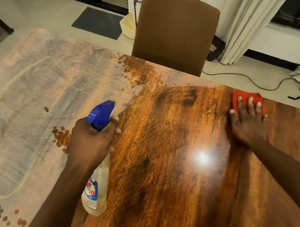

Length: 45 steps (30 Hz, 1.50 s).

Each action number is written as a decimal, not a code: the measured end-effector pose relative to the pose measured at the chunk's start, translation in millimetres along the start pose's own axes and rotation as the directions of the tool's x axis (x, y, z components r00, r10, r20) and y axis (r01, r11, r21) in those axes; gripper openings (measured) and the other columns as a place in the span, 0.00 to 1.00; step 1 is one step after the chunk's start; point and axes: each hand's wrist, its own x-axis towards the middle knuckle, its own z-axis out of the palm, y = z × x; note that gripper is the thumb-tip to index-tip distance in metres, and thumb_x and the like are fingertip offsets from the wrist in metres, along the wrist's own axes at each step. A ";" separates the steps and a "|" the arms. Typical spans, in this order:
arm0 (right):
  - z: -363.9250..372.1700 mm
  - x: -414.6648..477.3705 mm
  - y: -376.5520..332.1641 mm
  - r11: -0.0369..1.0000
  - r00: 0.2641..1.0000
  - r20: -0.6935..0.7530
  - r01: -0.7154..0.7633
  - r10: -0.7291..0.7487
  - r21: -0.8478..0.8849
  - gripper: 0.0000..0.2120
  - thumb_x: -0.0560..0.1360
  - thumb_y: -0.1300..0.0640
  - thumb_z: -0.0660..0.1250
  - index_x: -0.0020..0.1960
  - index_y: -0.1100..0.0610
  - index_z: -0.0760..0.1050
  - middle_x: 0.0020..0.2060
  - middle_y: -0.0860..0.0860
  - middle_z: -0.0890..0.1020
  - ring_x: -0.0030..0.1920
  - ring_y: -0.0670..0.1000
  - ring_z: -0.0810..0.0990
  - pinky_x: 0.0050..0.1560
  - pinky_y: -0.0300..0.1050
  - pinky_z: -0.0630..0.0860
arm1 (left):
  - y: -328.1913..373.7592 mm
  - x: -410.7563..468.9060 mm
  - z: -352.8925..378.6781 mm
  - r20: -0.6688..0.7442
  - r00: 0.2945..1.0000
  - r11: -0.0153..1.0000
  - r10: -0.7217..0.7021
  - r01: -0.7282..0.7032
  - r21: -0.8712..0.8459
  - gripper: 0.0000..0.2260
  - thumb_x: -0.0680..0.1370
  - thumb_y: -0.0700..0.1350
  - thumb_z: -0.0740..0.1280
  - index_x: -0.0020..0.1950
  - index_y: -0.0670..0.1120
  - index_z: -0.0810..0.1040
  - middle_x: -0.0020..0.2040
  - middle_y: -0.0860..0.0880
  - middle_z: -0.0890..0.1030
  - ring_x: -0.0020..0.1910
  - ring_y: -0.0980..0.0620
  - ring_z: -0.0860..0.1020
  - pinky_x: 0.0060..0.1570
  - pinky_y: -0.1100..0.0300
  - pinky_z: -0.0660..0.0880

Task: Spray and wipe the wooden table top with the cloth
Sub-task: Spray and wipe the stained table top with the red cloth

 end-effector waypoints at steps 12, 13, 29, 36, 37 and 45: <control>51.9 73.7 -311.1 0.912 0.914 0.098 0.401 -0.393 -0.083 0.35 0.87 0.35 0.40 0.87 0.48 0.33 0.86 0.56 0.34 0.85 0.62 0.32 0.83 0.69 0.36 | -8.2 18.7 -29.3 -0.052 0.999 1.000 -0.014 0.014 0.001 0.01 0.82 0.52 0.70 0.51 0.58 0.81 0.39 0.47 0.89 0.21 0.52 0.79 0.41 0.43 0.85; 59.7 63.3 -332.8 0.876 0.880 0.119 0.471 -0.460 -0.104 0.35 0.87 0.35 0.40 0.87 0.49 0.32 0.86 0.57 0.35 0.85 0.63 0.32 0.83 0.70 0.37 | -9.1 18.7 -30.9 -0.060 0.998 1.000 -0.010 0.010 0.006 0.04 0.82 0.52 0.70 0.48 0.61 0.79 0.39 0.46 0.89 0.21 0.51 0.79 0.41 0.42 0.85; 145.7 -235.6 -234.0 0.271 0.254 0.277 0.962 -0.927 0.023 0.28 0.89 0.43 0.54 0.87 0.47 0.56 0.88 0.51 0.56 0.88 0.54 0.44 0.85 0.64 0.45 | 1.0 -46.8 -43.0 -0.091 0.994 0.999 -0.053 0.053 -0.003 0.11 0.81 0.50 0.70 0.43 0.65 0.84 0.37 0.46 0.89 0.24 0.47 0.82 0.43 0.41 0.85; 84.5 -186.4 -71.4 0.673 0.697 0.186 0.717 -0.692 -0.180 0.31 0.88 0.36 0.49 0.89 0.40 0.46 0.88 0.47 0.50 0.88 0.53 0.43 0.84 0.64 0.51 | -17.0 -79.5 -59.2 -0.097 0.977 0.981 -0.192 0.189 -0.039 0.16 0.81 0.50 0.70 0.68 0.51 0.81 0.39 0.50 0.89 0.25 0.43 0.81 0.39 0.46 0.82; 73.0 -165.7 -55.8 0.748 0.769 0.182 0.639 -0.612 -0.182 0.32 0.88 0.35 0.45 0.88 0.40 0.41 0.89 0.47 0.45 0.87 0.52 0.37 0.86 0.63 0.45 | -23.6 -79.8 -62.7 -0.099 0.975 0.980 -0.200 0.197 -0.037 0.20 0.80 0.52 0.70 0.70 0.44 0.80 0.38 0.50 0.89 0.24 0.46 0.81 0.39 0.47 0.82; 14.1 29.4 -84.7 0.997 0.995 0.056 0.083 -0.083 0.001 0.39 0.81 0.25 0.37 0.87 0.39 0.35 0.87 0.50 0.36 0.86 0.57 0.34 0.83 0.69 0.36 | -52.2 -73.2 -80.0 -0.104 0.966 0.965 -0.238 0.223 -0.137 0.18 0.73 0.67 0.71 0.52 0.55 0.83 0.36 0.48 0.88 0.28 0.37 0.83 0.42 0.35 0.83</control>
